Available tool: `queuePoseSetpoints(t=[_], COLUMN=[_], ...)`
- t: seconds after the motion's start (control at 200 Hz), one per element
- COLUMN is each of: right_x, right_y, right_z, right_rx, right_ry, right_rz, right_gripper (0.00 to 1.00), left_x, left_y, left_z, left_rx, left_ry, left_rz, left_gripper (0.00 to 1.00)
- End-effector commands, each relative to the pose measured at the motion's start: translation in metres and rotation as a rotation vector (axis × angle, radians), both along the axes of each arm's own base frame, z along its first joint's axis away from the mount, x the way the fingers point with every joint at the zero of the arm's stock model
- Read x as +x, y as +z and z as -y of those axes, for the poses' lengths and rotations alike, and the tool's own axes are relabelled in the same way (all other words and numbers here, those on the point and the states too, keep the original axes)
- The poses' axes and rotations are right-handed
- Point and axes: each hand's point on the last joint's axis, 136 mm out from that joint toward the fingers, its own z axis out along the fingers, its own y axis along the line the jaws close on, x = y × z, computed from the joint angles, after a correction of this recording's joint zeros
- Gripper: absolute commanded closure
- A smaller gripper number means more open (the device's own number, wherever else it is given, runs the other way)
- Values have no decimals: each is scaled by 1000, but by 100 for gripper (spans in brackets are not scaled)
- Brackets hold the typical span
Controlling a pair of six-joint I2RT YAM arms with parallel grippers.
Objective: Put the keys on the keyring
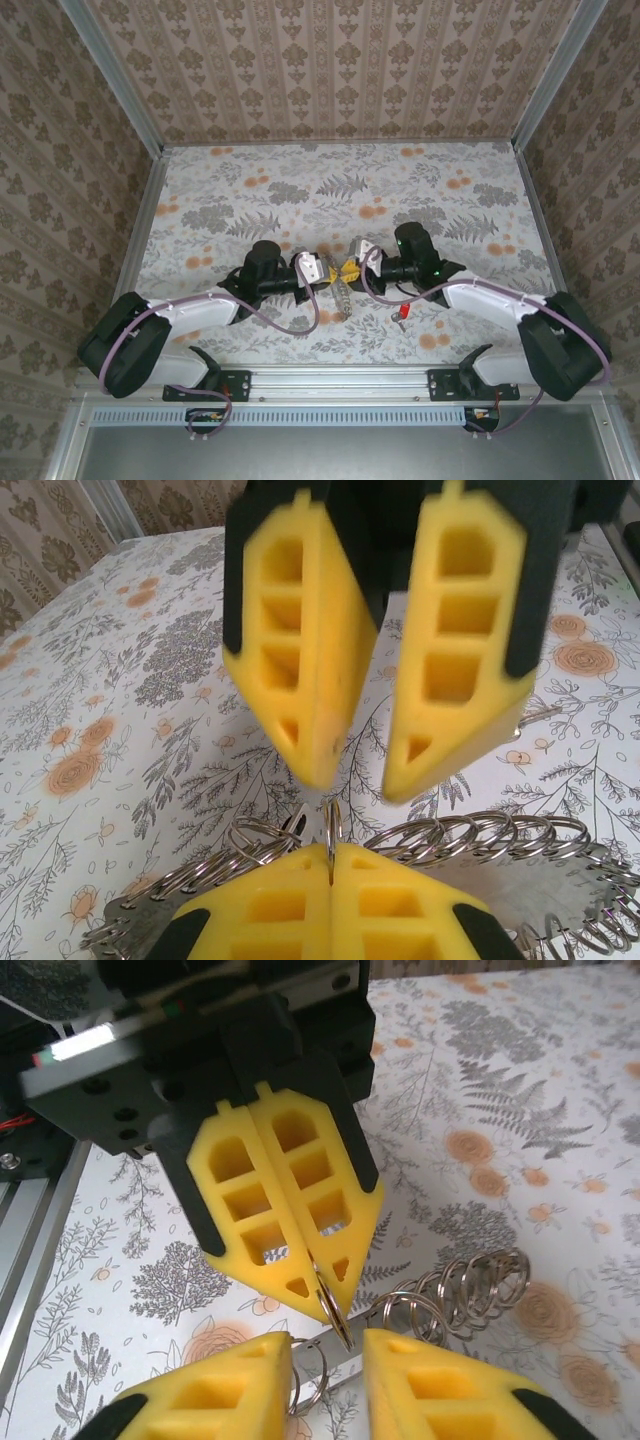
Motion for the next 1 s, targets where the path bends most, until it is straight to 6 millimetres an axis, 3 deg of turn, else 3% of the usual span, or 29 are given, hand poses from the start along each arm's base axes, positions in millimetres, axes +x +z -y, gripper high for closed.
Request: queuePoseSetpoints(t=[0.0, 0.09, 0.195, 0.28, 0.34, 0.48, 0.605, 0.745, 0.995], right_x=[0, 12, 35, 26, 11, -28, -50, -58, -55], right_y=[7, 14, 9, -6, -19, -53, -75, -92, -108], right_z=[16, 39, 96, 139, 154, 169, 170, 162, 146], right_rx=[0, 18, -11, -97, -145, -221, -270, -291, -347], right_ry=[-119, -340, -800, -1062, -1147, -1266, -1271, -1239, -1159], right_rz=[-21, -86, -255, -393, -500, -746, -866, -937, -983], right_gripper=[67, 62, 64, 67, 66, 64, 63, 64, 65], left_x=[6, 8, 8, 7, 7, 6, 4, 2, 1], left_y=[21, 22, 23, 24, 25, 27, 28, 27, 28], left_z=[3, 1, 0, -1, -2, -5, -8, -8, -8], left_rx=[-40, -42, -43, -47, -53, -55, -60, -59, -61], left_ry=[8, 19, 18, 21, 24, 29, 28, 23, 18], left_rz=[22, 17, 7, -5, -14, -30, -37, -46, -50], left_gripper=[100, 100, 100, 100, 100, 100, 100, 100, 100])
